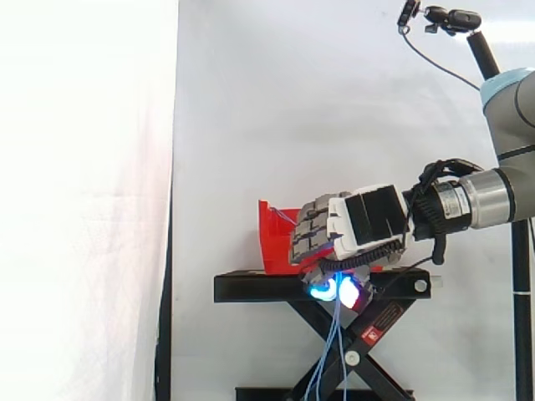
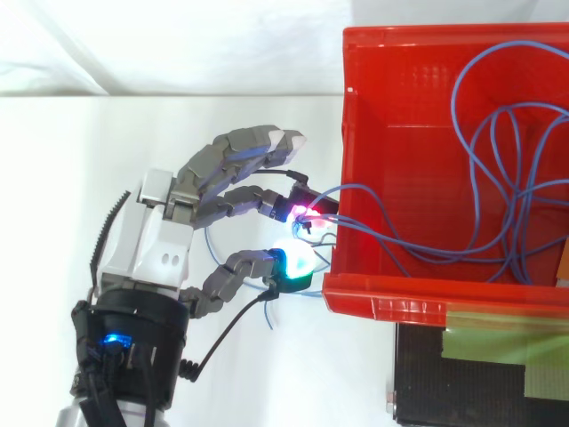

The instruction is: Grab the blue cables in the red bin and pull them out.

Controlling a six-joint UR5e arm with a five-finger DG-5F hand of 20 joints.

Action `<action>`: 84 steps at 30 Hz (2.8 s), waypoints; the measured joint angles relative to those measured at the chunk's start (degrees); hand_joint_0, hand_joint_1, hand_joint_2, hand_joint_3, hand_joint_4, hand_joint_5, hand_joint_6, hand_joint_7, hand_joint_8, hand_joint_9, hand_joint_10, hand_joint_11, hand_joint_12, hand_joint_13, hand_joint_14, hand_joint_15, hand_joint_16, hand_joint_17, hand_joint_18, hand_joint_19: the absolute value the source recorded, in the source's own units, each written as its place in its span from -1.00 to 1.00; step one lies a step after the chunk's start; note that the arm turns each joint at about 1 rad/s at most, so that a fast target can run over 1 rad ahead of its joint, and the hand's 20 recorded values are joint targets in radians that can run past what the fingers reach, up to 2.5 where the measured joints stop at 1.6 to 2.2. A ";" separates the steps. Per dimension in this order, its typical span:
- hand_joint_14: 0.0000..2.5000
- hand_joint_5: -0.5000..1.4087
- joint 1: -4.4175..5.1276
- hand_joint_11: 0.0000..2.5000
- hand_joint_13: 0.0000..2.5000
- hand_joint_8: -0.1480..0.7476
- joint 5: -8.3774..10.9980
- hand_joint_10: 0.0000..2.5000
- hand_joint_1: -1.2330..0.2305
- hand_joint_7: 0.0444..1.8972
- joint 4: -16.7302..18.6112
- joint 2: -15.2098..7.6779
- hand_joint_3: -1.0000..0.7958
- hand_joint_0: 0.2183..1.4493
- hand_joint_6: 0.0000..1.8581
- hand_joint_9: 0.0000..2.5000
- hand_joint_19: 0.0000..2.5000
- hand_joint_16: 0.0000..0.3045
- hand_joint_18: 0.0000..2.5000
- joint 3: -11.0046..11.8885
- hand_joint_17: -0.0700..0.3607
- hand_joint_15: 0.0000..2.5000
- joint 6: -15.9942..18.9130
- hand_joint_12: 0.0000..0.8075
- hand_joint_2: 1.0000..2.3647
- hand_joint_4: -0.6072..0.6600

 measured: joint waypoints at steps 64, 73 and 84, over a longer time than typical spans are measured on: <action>-0.98 0.50 1.42 -0.65 -0.38 -0.27 -0.88 -0.98 -0.44 -0.29 -3.39 0.94 -1.00 0.09 -0.57 -0.39 -0.53 -0.74 -0.53 2.50 -0.25 -0.62 55.55 -0.28 -1.00 -0.07; -0.98 0.50 2.36 -0.65 -0.38 -0.27 -0.64 -0.99 -0.44 -0.29 -3.43 3.06 -1.00 0.09 -0.57 -0.39 -0.53 -0.74 -0.53 2.53 -0.25 -0.63 69.36 -0.28 -1.00 -0.07; -0.98 0.50 3.24 -0.65 -0.38 -0.27 -0.14 -0.99 -0.45 -0.30 -3.70 3.26 -1.00 0.09 -0.57 -0.39 -0.54 -0.73 -0.52 2.50 -0.25 -0.62 85.98 -0.29 -1.00 -0.07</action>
